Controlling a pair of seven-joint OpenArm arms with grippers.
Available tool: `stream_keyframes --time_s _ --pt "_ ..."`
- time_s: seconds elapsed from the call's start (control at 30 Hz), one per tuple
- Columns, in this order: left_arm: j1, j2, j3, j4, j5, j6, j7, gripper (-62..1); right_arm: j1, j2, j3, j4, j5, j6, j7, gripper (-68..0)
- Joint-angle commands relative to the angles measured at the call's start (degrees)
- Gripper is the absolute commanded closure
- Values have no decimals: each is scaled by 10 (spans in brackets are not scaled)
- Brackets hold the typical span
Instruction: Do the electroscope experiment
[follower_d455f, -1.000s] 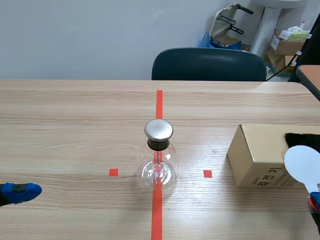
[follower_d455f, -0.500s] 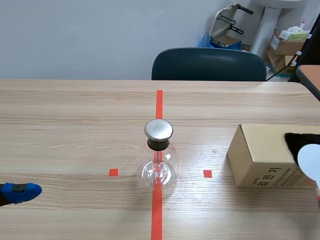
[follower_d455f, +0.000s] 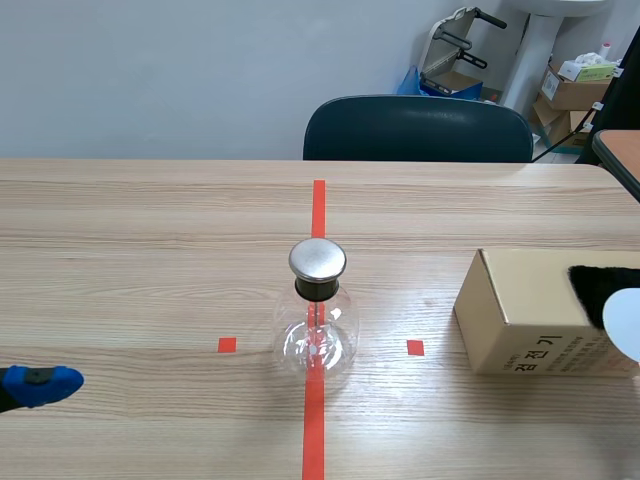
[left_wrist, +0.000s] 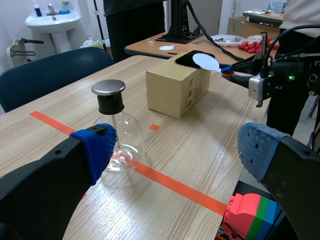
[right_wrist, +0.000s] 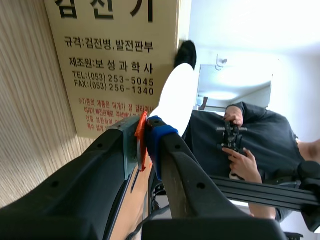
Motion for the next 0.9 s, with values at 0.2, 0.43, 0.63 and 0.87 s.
stream_keyframes --time_s 0.2,0.43,0.63,0.87 --pt "1 4 -2 9 -2 -1 -10 -523 2 9 2 3 2 -28 -73 -20" --pt "1 4 -2 9 -2 -1 -10 -523 2 9 2 3 2 -28 -33 -20" --pt "1 4 -2 9 -2 -1 -10 -523 2 9 2 3 3 -28 1 -20" --pt "1 4 -2 9 -2 -1 -10 -523 2 9 2 3 -1 -28 -3 -19"
